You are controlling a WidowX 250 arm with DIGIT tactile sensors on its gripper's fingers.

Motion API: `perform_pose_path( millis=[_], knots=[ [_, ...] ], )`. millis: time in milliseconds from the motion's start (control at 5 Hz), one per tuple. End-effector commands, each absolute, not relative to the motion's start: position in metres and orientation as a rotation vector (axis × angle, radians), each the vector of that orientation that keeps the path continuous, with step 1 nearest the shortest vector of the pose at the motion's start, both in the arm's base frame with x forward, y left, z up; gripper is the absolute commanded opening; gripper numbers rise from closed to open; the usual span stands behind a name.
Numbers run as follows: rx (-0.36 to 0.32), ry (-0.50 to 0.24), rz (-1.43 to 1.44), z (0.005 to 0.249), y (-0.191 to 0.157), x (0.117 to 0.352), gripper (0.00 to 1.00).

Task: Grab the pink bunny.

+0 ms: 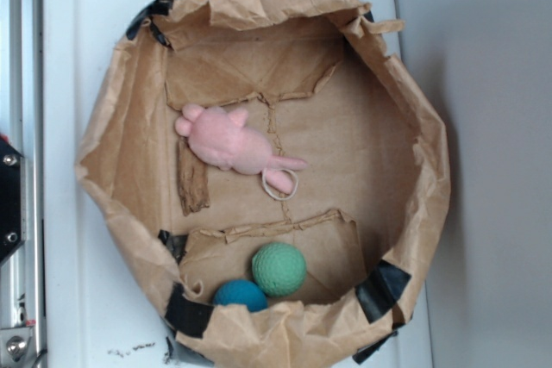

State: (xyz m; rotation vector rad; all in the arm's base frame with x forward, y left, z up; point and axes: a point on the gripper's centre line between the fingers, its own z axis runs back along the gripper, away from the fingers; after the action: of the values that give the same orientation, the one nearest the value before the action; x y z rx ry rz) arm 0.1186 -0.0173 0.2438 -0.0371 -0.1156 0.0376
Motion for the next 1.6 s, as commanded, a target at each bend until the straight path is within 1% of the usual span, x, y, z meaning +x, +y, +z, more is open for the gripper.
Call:
perform_pose_path(
  millis=[0,200,400,600,1400],
  knots=[
    [-0.037,-0.116,0.038,0.244,-0.017,0.119,1.00],
    [-0.037,-0.102,0.061,0.241,-0.015,0.158,1.00],
    [-0.039,-0.111,0.099,0.238,-0.014,0.186,1.00],
    [-0.032,-0.131,0.118,0.236,-0.014,0.207,1.00],
    [-0.032,-0.131,0.118,0.236,-0.014,0.207,1.00]
  ],
)
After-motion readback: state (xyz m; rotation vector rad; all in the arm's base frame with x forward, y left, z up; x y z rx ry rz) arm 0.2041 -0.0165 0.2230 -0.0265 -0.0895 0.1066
